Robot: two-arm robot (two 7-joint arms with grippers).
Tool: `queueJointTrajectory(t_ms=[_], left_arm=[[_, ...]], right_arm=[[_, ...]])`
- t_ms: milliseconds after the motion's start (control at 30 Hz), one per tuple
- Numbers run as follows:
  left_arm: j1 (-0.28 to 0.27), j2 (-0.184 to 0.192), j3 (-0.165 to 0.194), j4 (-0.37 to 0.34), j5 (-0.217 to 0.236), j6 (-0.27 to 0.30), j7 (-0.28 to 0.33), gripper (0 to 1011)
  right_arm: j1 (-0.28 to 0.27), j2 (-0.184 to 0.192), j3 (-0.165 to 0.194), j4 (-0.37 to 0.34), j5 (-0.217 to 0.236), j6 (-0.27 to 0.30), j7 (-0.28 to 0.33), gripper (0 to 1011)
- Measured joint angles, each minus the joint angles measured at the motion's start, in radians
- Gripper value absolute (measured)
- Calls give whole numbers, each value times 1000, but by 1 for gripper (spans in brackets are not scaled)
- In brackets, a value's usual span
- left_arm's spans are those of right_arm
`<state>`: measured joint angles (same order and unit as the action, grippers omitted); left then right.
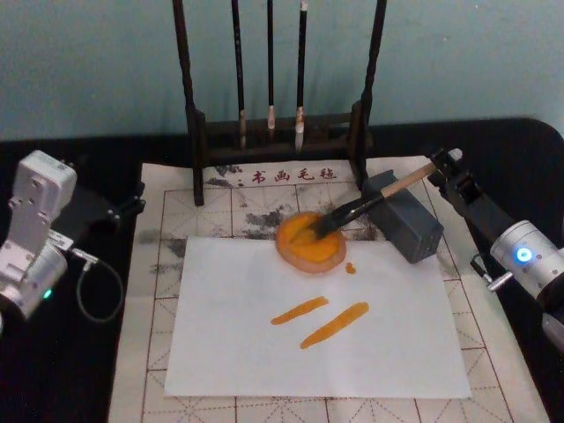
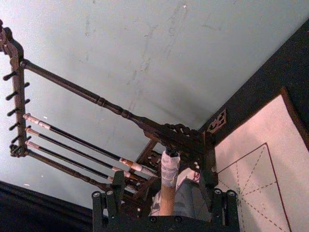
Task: Pick up the brush from the inkstone, write on the paper, then place the brush back to its original position.
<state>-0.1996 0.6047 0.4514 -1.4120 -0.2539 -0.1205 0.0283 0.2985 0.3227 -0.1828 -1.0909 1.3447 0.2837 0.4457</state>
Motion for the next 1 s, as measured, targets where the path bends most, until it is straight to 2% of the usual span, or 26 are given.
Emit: queueJointTrajectory(t_ms=[233, 433, 500, 533, 600, 633, 700, 800, 867, 900, 1000], left_arm=[[0, 0, 0, 0, 0, 0, 0, 1001], [0, 0, 0, 0, 0, 0, 0, 1001], [0, 0, 0, 0, 0, 0, 0, 1001], [0, 0, 0, 0, 0, 0, 0, 1001], [0, 0, 0, 0, 0, 0, 0, 1001], [0, 0, 0, 0, 0, 0, 0, 1001], [0, 0, 0, 0, 0, 0, 0, 1001], [0, 0, 0, 0, 0, 0, 0, 1001], [0, 0, 0, 0, 0, 0, 0, 1001], [0, 0, 0, 0, 0, 0, 0, 1001], [0, 0, 0, 0, 0, 0, 0, 1001]], right_arm=[[0, 0, 0, 0, -1, 0, 0, 996], [0, 0, 0, 0, -1, 0, 0, 898], [0, 0, 0, 0, -1, 0, 0, 843], [0, 0, 0, 0, -1, 0, 0, 782], [0, 0, 0, 0, -1, 0, 0, 747], [0, 0, 0, 0, -1, 0, 0, 690], [0, 0, 0, 0, -1, 0, 0, 661], [0, 0, 0, 0, -1, 0, 0, 531], [0, 0, 0, 0, -1, 0, 0, 516], [0, 0, 0, 0, -1, 0, 0, 447], [0, 0, 0, 0, -1, 0, 0, 371]])
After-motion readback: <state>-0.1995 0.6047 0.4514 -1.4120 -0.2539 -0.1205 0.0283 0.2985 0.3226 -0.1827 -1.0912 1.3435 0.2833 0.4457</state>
